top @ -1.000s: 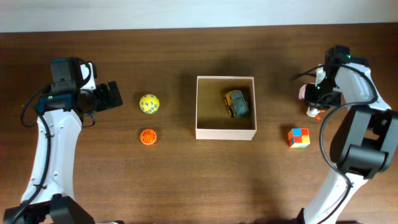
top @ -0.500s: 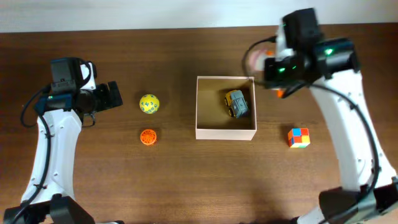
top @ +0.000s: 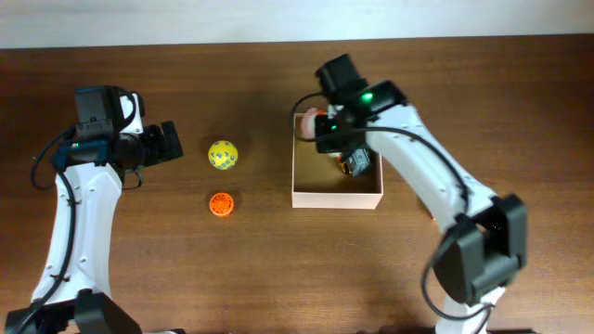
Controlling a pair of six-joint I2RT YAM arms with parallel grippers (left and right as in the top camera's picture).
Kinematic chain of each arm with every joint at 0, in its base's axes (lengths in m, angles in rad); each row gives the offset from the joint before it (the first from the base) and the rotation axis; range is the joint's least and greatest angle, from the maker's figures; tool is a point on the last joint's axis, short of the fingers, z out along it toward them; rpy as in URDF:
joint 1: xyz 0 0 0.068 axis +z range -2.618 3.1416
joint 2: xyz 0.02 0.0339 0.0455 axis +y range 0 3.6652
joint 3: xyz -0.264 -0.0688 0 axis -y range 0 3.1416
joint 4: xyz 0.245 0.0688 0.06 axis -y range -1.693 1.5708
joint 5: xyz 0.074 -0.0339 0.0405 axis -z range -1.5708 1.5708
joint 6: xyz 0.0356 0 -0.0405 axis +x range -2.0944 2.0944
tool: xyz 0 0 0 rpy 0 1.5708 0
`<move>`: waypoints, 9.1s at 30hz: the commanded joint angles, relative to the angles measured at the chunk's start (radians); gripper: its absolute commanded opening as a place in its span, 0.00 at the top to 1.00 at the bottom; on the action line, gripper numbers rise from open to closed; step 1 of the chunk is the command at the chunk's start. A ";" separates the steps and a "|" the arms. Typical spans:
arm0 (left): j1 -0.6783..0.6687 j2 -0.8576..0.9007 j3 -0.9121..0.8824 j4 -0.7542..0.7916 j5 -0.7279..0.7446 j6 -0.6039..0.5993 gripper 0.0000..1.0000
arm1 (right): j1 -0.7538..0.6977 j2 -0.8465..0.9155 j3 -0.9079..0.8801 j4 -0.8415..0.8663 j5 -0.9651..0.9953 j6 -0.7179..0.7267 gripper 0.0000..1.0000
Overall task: Pack container
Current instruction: 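Carry the duck into the box with the right gripper and release, then move the right gripper down onto the colour cube and grasp it, then place the cube into the box with the right gripper, then withdraw, then reach the left gripper to the yellow letter ball and grasp it, then carry the yellow ball into the box with the left gripper and release, then move the left gripper to the orange spiky ball and grasp it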
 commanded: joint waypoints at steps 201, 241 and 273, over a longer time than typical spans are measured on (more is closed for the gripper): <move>-0.370 0.716 0.993 -0.752 -0.013 0.046 0.84 | -0.701 -0.496 0.016 -0.458 0.021 -0.059 0.01; -0.744 0.837 1.448 -0.913 -0.028 -0.108 0.04 | -0.701 -0.496 0.016 -0.458 0.021 -0.059 0.01; -0.360 0.263 0.119 -0.406 -0.127 -0.057 0.00 | -0.702 -0.496 0.016 -0.455 0.021 -0.059 0.01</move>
